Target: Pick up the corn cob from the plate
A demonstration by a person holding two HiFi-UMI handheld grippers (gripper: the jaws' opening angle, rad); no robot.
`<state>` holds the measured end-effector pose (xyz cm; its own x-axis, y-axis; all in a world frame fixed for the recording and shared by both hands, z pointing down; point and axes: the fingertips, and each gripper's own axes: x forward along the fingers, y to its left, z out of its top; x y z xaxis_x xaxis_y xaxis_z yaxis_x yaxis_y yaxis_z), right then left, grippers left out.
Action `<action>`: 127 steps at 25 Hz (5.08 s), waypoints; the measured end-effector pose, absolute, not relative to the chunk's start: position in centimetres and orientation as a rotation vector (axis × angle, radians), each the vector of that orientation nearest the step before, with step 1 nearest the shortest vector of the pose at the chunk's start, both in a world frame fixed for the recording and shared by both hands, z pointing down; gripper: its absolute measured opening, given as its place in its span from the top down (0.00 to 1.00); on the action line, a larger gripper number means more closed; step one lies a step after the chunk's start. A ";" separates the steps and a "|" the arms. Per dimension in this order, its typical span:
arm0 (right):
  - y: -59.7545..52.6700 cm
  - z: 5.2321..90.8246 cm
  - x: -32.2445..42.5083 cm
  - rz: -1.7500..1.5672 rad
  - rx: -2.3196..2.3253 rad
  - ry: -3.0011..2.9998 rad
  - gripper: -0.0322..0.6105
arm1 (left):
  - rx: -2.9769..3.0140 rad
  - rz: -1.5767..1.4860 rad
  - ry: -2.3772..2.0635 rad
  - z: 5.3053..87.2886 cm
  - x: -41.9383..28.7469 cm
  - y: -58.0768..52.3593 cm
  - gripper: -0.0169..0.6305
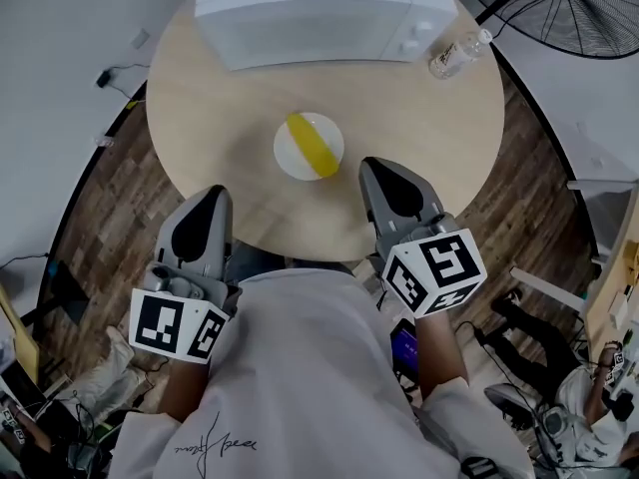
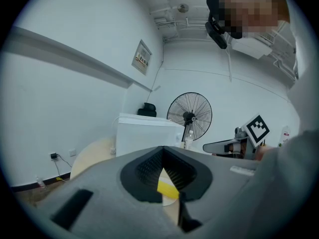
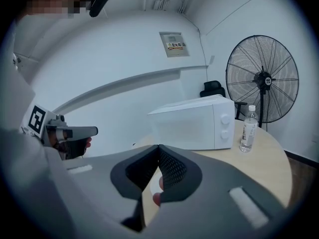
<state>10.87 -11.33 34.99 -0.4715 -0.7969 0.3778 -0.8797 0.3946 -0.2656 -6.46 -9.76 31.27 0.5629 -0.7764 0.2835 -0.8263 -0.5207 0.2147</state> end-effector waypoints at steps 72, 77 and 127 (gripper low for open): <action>-17.3 51.0 6.1 0.859 1.214 -2.156 0.88 | 2.351 0.272 -1.334 34.1 -10.1 -10.6 0.99; -17.6 52.1 5.8 0.867 1.200 -2.137 0.86 | 2.345 0.276 -1.335 34.3 -10.4 -10.8 0.99; -19.0 60.6 3.7 0.797 1.061 -1.884 0.53 | 2.287 0.295 -1.324 35.9 -14.1 -12.1 0.99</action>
